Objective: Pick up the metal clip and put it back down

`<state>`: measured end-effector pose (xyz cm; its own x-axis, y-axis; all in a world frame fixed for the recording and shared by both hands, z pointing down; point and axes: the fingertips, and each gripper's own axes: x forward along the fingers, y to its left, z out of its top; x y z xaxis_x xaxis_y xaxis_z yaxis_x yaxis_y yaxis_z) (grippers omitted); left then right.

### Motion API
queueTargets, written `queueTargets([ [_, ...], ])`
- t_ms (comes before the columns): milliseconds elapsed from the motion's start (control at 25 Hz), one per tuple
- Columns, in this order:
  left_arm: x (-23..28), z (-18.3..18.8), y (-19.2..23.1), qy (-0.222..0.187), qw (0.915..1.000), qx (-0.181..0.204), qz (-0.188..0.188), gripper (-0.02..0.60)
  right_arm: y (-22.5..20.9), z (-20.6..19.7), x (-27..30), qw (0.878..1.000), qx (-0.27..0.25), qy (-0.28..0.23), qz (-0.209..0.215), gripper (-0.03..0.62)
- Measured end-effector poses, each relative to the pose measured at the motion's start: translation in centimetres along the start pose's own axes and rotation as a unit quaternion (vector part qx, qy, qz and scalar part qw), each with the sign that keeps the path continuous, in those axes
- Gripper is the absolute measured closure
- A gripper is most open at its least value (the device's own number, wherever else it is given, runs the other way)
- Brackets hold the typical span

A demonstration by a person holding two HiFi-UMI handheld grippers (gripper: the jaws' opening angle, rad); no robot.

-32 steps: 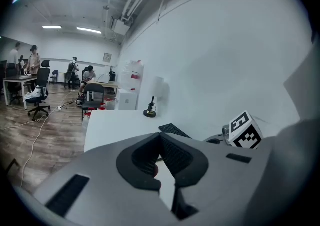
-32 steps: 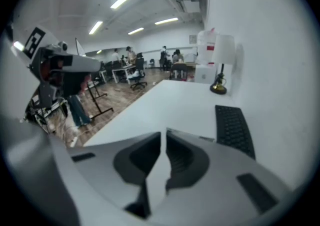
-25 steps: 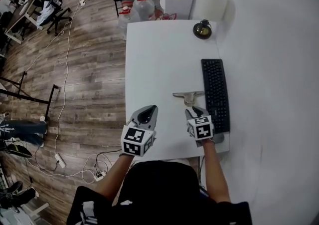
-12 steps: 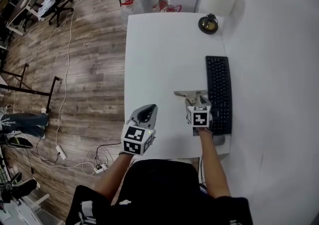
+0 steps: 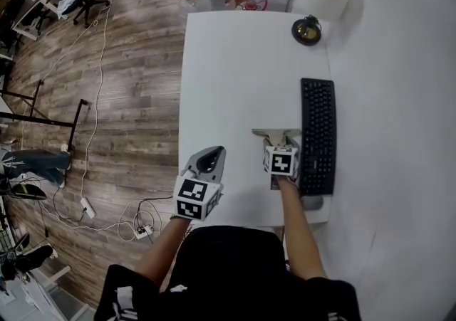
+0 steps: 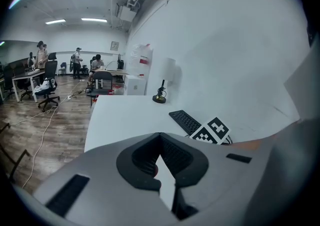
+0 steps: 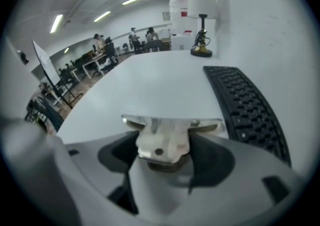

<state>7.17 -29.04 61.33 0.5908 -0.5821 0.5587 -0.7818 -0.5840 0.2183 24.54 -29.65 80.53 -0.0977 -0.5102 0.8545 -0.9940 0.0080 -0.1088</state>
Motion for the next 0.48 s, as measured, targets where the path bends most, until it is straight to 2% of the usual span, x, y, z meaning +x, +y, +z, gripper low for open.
queueTargets([
  [480,0.54,-0.46,-0.19,0.007,0.9999,-0.006,-0.003,0.560,-0.21,0.23,0.44,0.999,0.027,-0.001,-0.035,0.299],
])
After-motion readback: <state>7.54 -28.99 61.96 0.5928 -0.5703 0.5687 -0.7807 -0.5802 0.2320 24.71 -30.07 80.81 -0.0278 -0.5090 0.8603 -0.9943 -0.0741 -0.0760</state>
